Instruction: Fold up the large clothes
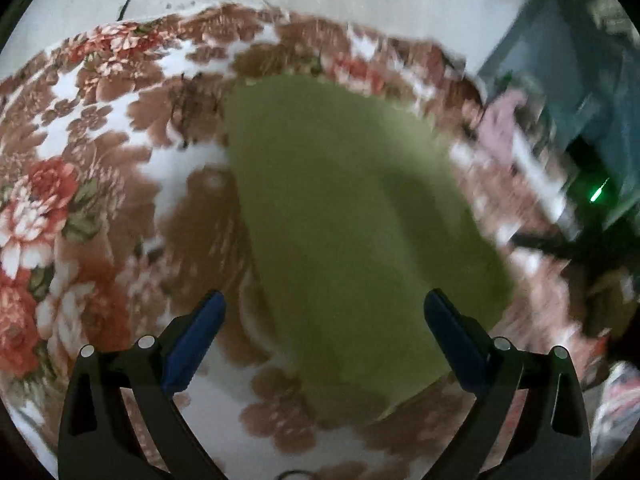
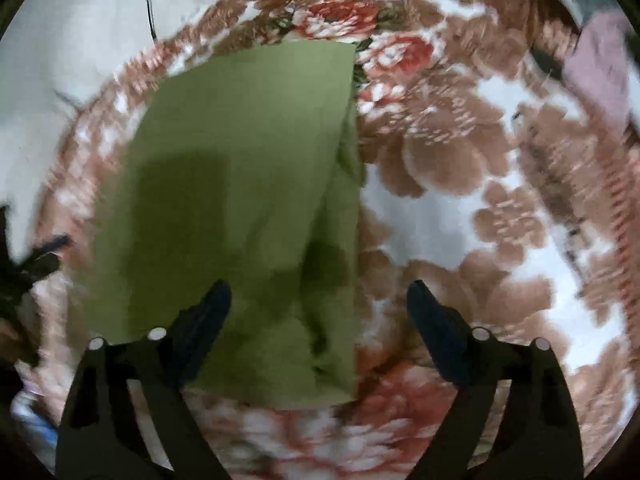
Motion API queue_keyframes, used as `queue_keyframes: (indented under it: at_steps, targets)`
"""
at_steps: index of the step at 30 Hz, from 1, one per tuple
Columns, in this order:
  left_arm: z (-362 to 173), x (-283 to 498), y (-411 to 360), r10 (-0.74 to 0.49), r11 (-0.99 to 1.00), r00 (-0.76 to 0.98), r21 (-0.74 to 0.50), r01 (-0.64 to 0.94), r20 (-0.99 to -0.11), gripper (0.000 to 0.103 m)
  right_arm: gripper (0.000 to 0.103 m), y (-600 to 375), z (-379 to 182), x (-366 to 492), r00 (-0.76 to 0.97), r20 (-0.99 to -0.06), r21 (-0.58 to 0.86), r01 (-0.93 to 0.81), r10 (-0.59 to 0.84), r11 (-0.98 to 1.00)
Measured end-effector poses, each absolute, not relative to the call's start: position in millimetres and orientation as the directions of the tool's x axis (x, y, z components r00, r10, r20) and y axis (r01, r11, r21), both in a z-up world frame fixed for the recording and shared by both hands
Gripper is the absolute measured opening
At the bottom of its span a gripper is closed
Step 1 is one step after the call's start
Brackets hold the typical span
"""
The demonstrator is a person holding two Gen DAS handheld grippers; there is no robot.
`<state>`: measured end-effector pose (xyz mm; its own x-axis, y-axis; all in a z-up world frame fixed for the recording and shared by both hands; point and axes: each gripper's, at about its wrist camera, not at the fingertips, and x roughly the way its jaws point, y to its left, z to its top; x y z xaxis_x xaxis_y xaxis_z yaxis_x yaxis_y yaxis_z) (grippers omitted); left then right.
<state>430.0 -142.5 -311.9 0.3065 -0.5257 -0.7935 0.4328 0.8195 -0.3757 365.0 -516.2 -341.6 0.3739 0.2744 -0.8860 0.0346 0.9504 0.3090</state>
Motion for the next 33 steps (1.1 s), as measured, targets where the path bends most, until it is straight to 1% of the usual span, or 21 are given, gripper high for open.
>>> queue_keyframes:
  at_steps: [1,3,5,8,11,13,16,18,22,23,24,26,27,28,30,31,33]
  targets:
    - [-311,437,-143,-0.549,0.809,0.291,-0.411,0.420,-0.784,0.098,0.088,-522,-343,374,0.362,-0.879,0.352,0.054,0.310,0.935]
    - [-320,456,-143,-0.576,0.798,0.251,-0.468,0.381,-0.778,0.098,0.088,-528,-351,391,0.335,-0.878,0.386,0.078,0.341,0.919]
    - [-341,476,-144,-0.603,0.781,0.187,-0.527,0.334,-0.775,0.098,0.088,-532,-361,408,0.317,-0.878,0.406,0.101,0.358,0.908]
    - [-367,492,-146,-0.623,0.767,0.122,-0.573,0.288,-0.773,0.097,0.088,-538,-386,436,0.239,-0.873,0.464,0.138,0.425,0.875]
    - [-388,505,-155,-0.678,0.716,0.050,-0.643,0.273,-0.733,0.097,0.088,-534,-409,456,0.180,-0.848,0.525,0.158,0.498,0.837]
    - [-394,508,-161,-0.680,0.711,0.043,-0.643,0.286,-0.732,0.098,0.089,-527,-418,465,0.155,-0.813,0.581,0.157,0.561,0.799]
    - [-417,518,-164,-0.659,0.730,0.021,-0.634,0.255,-0.752,0.099,0.089,-518,-429,477,0.114,-0.812,0.584,0.140,0.573,0.800]
    - [-436,524,-164,-0.666,0.725,-0.013,-0.651,0.225,-0.746,0.099,0.089,-519,-437,483,0.105,-0.795,0.606,0.153,0.597,0.781]
    - [-439,528,-170,-0.677,0.712,-0.027,-0.663,0.234,-0.736,0.098,0.089,-528,-441,491,0.128,-0.772,0.636,0.176,0.623,0.752]
    - [-433,527,-172,-0.692,0.694,-0.040,-0.681,0.233,-0.720,0.096,0.089,-530,-443,492,0.122,-0.758,0.651,0.184,0.640,0.736]
    - [-427,525,-175,-0.716,0.665,-0.057,-0.705,0.246,-0.696,0.082,0.089,-530,-443,493,0.115,-0.750,0.660,0.182,0.651,0.729]
    - [-410,519,-185,-0.712,0.652,-0.058,-0.689,0.316,-0.700,0.082,0.089,-527,-445,494,0.082,-0.721,0.691,0.162,0.688,0.704]
    - [-408,518,-187,-0.708,0.653,-0.058,-0.683,0.327,-0.704,0.083,0.088,-524,-445,494,0.064,-0.713,0.699,0.146,0.698,0.700]
    - [-410,518,-187,-0.710,0.652,-0.056,-0.685,0.325,-0.702,0.085,0.087,-520,-444,496,0.050,-0.707,0.705,0.126,0.706,0.698]
    - [-429,520,-183,-0.711,0.659,-0.061,-0.693,0.291,-0.701,0.089,0.073,-512,-445,499,0.038,-0.680,0.731,0.104,0.732,0.674]
    - [-440,522,-181,-0.723,0.652,-0.069,-0.712,0.262,-0.688,0.089,0.069,-509,-446,501,0.044,-0.672,0.739,0.100,0.739,0.666]
    - [-450,523,-178,-0.759,0.618,-0.054,-0.744,0.253,-0.649,0.088,0.052,-512,-451,500,0.055,-0.647,0.761,0.113,0.761,0.639]
